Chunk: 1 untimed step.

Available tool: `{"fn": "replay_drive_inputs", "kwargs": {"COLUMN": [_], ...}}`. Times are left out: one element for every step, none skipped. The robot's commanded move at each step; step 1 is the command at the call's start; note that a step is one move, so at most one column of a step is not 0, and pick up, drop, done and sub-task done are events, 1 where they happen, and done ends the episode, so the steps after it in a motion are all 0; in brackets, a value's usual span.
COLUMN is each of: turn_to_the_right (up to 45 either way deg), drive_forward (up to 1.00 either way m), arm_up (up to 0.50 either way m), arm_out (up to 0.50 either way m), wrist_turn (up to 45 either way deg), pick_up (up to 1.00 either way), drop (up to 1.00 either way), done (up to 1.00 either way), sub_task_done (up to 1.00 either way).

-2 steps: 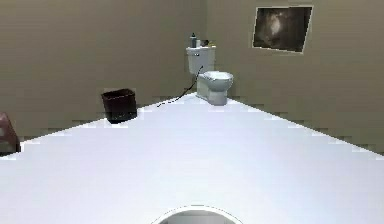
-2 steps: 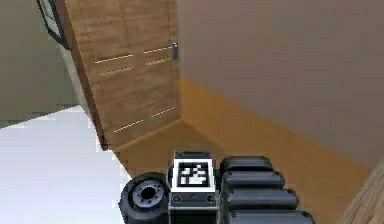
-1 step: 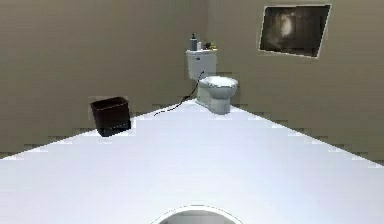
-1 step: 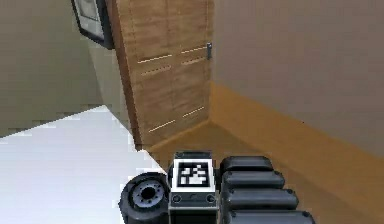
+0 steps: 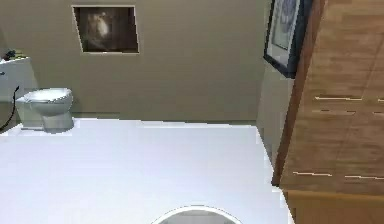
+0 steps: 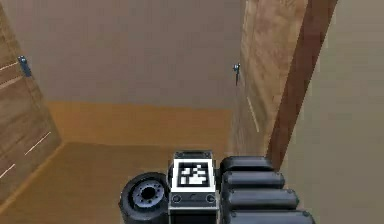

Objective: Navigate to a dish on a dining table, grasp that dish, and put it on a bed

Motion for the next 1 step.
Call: {"fn": "replay_drive_inputs", "kwargs": {"turn_to_the_right": [33.0], "drive_forward": [0.0], "arm_up": [0.0], "arm_out": [0.0], "wrist_turn": [0.0], "pick_up": [0.0], "drop": [0.0], "done": [0.0], "sub_task_done": [0.0]}}
